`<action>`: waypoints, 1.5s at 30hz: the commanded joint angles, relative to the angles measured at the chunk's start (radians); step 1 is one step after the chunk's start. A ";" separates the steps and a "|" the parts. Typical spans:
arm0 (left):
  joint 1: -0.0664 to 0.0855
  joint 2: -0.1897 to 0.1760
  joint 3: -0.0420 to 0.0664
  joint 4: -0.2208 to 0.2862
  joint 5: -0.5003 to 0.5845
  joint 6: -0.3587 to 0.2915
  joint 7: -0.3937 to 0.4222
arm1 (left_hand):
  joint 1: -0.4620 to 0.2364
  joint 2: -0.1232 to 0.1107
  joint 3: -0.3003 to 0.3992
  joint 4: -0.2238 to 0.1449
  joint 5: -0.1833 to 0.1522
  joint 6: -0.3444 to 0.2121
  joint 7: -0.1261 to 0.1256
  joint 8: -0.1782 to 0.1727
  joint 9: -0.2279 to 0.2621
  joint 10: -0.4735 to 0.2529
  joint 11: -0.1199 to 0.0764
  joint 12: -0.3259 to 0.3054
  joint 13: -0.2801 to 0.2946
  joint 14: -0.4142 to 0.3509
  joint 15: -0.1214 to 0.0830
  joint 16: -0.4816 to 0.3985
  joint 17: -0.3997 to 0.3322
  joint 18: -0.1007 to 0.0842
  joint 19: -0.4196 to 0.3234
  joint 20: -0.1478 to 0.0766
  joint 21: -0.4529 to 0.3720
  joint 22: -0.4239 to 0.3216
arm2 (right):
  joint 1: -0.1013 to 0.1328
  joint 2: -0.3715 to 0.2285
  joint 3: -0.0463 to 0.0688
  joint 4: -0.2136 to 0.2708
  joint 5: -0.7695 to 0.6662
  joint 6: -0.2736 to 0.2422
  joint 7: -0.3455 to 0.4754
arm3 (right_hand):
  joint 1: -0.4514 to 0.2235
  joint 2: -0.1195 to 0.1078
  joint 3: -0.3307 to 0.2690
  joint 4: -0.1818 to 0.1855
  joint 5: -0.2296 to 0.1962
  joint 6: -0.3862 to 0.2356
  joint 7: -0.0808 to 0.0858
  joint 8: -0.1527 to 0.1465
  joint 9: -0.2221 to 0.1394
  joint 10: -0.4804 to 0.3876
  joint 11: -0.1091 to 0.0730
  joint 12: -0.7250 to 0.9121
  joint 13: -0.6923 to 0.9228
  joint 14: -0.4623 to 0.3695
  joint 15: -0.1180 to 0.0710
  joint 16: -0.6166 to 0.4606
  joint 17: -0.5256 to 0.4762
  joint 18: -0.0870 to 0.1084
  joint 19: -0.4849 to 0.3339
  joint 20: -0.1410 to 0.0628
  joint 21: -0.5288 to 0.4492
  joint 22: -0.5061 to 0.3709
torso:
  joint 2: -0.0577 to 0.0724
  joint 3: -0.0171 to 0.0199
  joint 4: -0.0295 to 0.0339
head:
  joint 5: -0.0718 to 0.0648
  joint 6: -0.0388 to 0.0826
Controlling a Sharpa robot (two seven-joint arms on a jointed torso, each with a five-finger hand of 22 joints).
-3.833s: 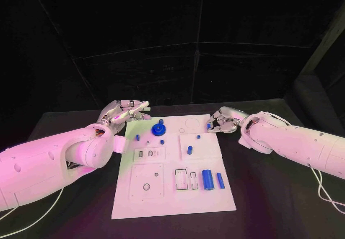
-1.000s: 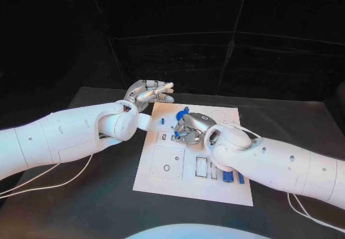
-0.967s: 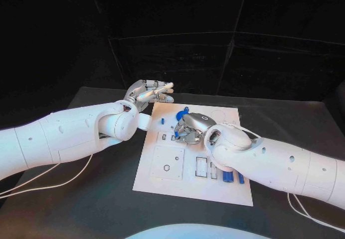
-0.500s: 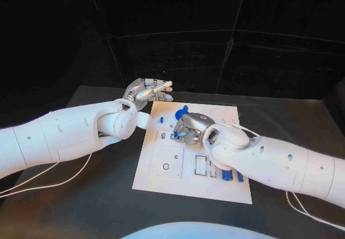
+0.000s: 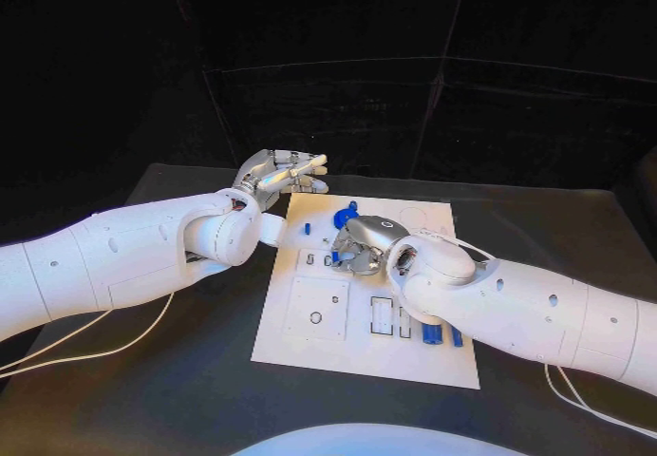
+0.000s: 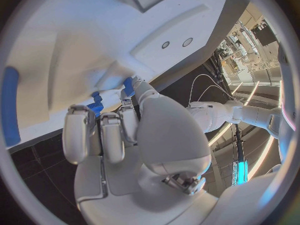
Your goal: Assemble the parts on the task board
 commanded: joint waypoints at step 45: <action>0.002 -0.001 0.001 0.002 0.002 0.019 -0.005 | -0.001 0.008 0.001 -0.007 -0.001 -0.002 0.003 -0.004 -0.001 0.009 0.001 -0.008 -0.001 -0.004 0.004 -0.007 0.002 0.006 0.009 0.001 -0.005 -0.002 | -0.005 -0.007 -0.004 0.014 -0.028 -0.101 -0.036 | -0.130 -0.118 -0.084 0.080 0.046 -0.164 0.051 -0.072 -0.006 -0.094 0.041 -0.112 -0.048 0.089 0.033 -0.011 0.201 -0.007 0.001 0.032 -0.001 -0.006 | 0.000 0.0003 0.0007 | -0.005 0.000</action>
